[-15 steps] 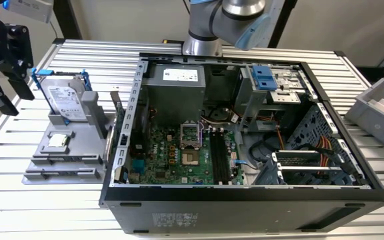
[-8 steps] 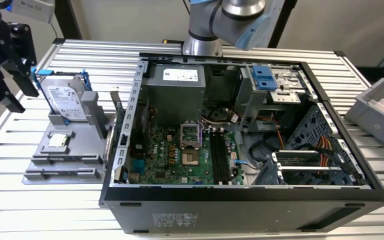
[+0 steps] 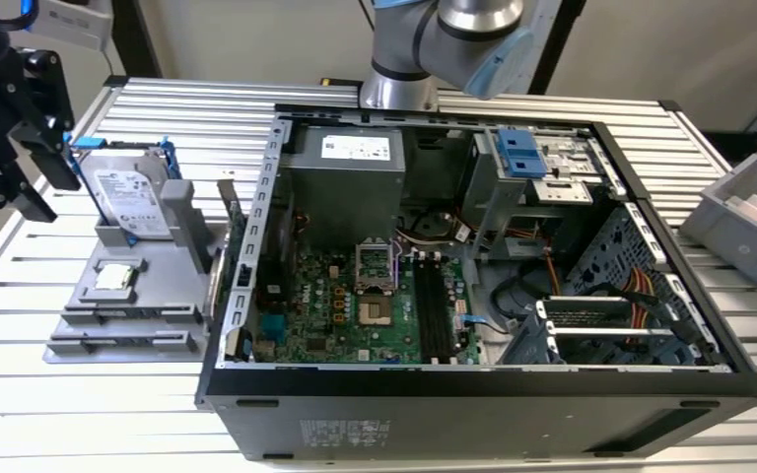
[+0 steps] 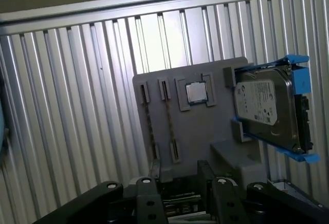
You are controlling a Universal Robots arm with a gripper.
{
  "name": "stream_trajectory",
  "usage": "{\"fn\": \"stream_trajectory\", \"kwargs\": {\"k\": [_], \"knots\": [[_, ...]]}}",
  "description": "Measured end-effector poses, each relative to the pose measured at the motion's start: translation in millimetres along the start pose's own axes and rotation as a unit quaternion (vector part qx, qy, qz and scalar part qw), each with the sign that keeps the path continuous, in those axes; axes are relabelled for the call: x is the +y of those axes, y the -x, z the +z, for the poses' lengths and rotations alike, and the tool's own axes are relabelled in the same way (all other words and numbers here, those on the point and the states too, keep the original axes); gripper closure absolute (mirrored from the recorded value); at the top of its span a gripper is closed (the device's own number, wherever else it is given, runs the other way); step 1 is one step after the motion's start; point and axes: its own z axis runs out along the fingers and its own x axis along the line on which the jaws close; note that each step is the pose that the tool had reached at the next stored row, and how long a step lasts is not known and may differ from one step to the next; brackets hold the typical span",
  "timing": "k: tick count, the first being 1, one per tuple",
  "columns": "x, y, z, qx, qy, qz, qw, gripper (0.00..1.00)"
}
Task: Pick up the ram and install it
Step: 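Pick up the ram and move it above insertion slot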
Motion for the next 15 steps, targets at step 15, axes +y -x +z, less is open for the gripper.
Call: {"fn": "stream_trajectory", "kwargs": {"k": [15], "knots": [[0.1,-0.4,7.5,-0.0001,0.0018,-0.009,0.99996,0.00]]}}
